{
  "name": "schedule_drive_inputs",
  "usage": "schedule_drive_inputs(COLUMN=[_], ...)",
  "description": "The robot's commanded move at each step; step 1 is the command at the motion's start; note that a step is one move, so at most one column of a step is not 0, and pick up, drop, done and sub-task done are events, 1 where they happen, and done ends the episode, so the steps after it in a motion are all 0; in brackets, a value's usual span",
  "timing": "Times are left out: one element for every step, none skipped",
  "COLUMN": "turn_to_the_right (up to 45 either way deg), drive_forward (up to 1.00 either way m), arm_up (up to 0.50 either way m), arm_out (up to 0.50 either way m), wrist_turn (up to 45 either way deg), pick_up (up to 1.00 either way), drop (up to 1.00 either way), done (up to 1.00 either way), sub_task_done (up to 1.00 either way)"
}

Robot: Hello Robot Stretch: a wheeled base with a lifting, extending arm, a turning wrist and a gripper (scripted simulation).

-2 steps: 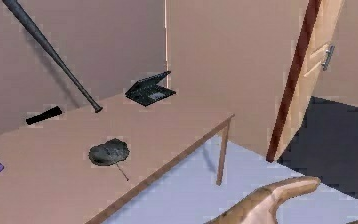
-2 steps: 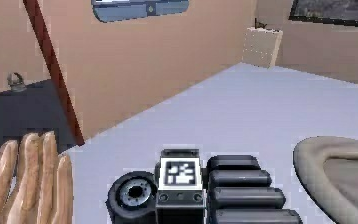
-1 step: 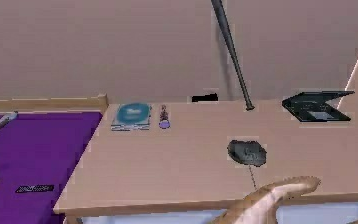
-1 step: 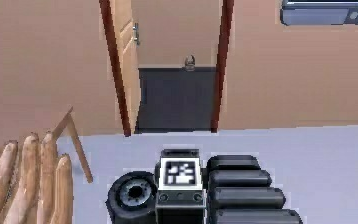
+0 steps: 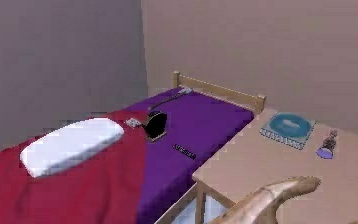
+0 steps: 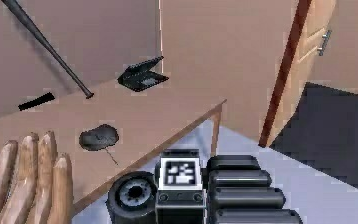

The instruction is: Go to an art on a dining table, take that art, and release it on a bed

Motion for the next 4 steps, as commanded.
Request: schedule_drive_inputs(turn_to_the_right=[-45.0,0.0,-45.0,-9.0], drive_forward=[0.00,0.25,0.00,0.00], arm_up=[0.00,0.00,0.00,0.00], arm_out=[0.00,0.00,0.00,0.00], wrist_turn=[0.0,0.0,0.0,0.0], pick_up=[0.00,0.00,0.00,0.00], drop=[0.00,0.00,0.00,0.00], done=[0.00,0.00,0.00,0.00], sub_task_done=[0.00,0.00,0.00,0.00])
